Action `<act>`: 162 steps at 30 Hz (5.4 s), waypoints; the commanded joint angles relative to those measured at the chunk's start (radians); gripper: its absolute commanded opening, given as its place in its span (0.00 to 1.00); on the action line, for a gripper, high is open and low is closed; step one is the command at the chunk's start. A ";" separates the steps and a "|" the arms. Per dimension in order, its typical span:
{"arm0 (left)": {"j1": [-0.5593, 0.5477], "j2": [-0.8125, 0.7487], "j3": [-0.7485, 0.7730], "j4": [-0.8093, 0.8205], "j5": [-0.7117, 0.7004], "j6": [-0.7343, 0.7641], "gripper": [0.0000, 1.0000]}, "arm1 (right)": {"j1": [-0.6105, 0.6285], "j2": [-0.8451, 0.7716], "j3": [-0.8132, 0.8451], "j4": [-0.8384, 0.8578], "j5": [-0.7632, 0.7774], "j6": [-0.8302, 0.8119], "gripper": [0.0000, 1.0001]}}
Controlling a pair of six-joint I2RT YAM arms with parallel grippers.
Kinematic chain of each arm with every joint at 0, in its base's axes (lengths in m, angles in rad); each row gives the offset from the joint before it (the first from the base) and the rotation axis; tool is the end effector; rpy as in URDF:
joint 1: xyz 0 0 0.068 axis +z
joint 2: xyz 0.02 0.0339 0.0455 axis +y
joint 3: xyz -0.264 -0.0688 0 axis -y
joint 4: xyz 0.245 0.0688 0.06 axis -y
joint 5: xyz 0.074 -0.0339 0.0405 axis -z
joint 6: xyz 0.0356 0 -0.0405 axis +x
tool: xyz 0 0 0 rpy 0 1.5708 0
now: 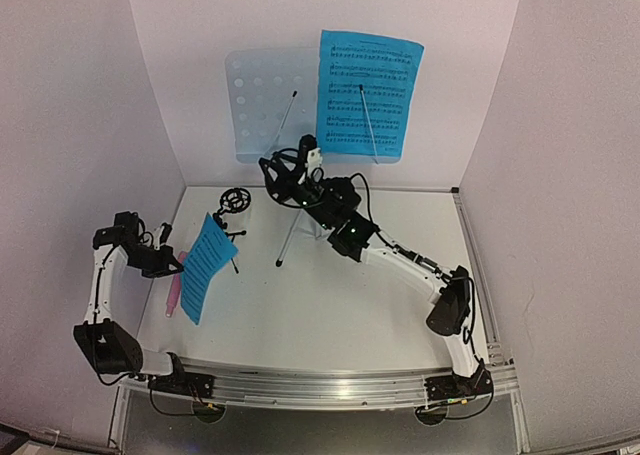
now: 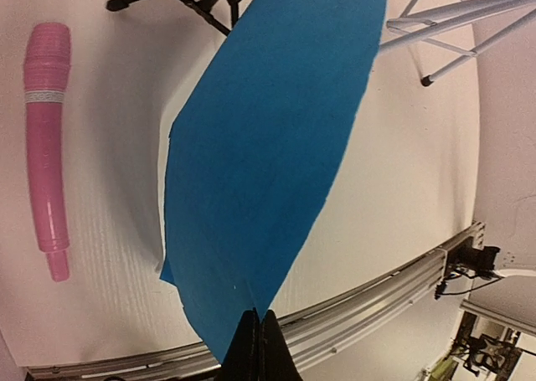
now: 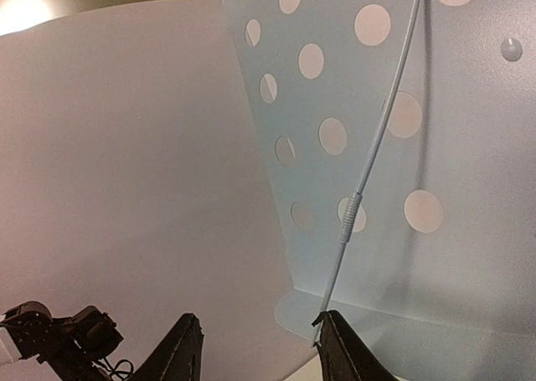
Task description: Pack up the instrument practice props
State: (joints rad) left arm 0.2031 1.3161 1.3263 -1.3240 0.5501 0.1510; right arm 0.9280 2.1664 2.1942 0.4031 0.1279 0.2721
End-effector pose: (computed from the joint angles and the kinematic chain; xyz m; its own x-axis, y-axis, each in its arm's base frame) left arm 0.2235 0.0270 0.3306 -0.9428 -0.0632 -0.3273 0.1012 0.8813 -0.4616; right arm 0.3097 0.4060 0.4445 0.0465 0.5067 -0.8608 -0.7651 0.5722 0.2955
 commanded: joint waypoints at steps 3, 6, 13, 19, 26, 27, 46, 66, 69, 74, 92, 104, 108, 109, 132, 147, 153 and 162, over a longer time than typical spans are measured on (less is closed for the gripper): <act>0.001 -0.004 0.074 -0.073 0.301 -0.157 0.00 | 0.005 -0.105 -0.068 0.018 0.020 -0.010 0.46; 0.002 -0.025 -0.044 -0.094 0.375 -0.263 0.00 | 0.006 -0.132 -0.109 -0.001 0.020 -0.004 0.46; 0.005 -0.063 -0.230 -0.082 0.324 -0.312 0.00 | 0.021 -0.184 -0.194 -0.073 0.005 -0.001 0.46; 0.005 -0.042 -0.283 0.001 0.159 -0.304 0.00 | 0.029 -0.215 -0.275 -0.076 -0.001 0.016 0.46; 0.005 0.156 -0.315 0.086 0.030 -0.272 0.00 | 0.030 -0.242 -0.322 -0.076 0.011 0.012 0.46; 0.005 0.198 -0.296 0.085 0.005 -0.261 0.00 | 0.030 -0.246 -0.326 -0.076 0.013 0.009 0.46; 0.007 0.414 -0.293 0.091 -0.110 -0.295 0.00 | 0.030 -0.237 -0.309 -0.081 0.024 -0.049 0.47; 0.008 0.441 -0.298 0.130 -0.165 -0.319 0.17 | 0.030 -0.228 -0.286 -0.086 0.018 -0.062 0.48; 0.008 0.416 -0.294 0.127 -0.179 -0.322 0.31 | 0.030 -0.232 -0.289 -0.087 0.016 -0.059 0.48; 0.008 0.336 -0.273 0.120 -0.217 -0.339 0.53 | 0.030 -0.250 -0.300 -0.109 0.000 -0.048 0.48; -0.144 -0.086 0.133 0.573 -0.018 -0.255 0.52 | 0.038 -0.469 -0.141 -0.865 -0.117 -0.146 0.49; -0.515 0.041 0.450 0.762 -0.038 -0.189 0.58 | -0.094 -0.559 0.032 -1.078 0.218 -0.241 0.54; -0.630 0.121 0.571 0.764 -0.039 -0.153 0.59 | -0.224 -0.528 0.134 -1.101 0.145 -0.216 0.54; -0.653 0.142 0.602 0.768 -0.039 -0.153 0.59 | -0.256 -0.522 0.156 -1.102 0.114 -0.212 0.54; -1.038 0.870 1.266 1.310 -0.248 -0.484 0.84 | -0.803 -0.302 0.271 -0.780 -0.857 0.051 0.56; -1.070 1.014 1.323 1.541 -0.349 -0.433 0.73 | -0.803 -0.160 0.311 -0.577 -0.919 0.191 0.48; -1.079 1.065 1.347 1.600 -0.373 -0.430 0.60 | -0.802 -0.154 0.301 -0.532 -0.956 0.216 0.42; -1.082 1.085 1.354 1.641 -0.403 -0.420 0.41 | -0.800 -0.141 0.272 -0.464 -1.021 0.282 0.31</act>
State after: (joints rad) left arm -0.8745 2.4049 2.6366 0.2452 0.1739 -0.2808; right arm 0.1249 2.0144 2.4653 -0.1392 -0.8313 0.5046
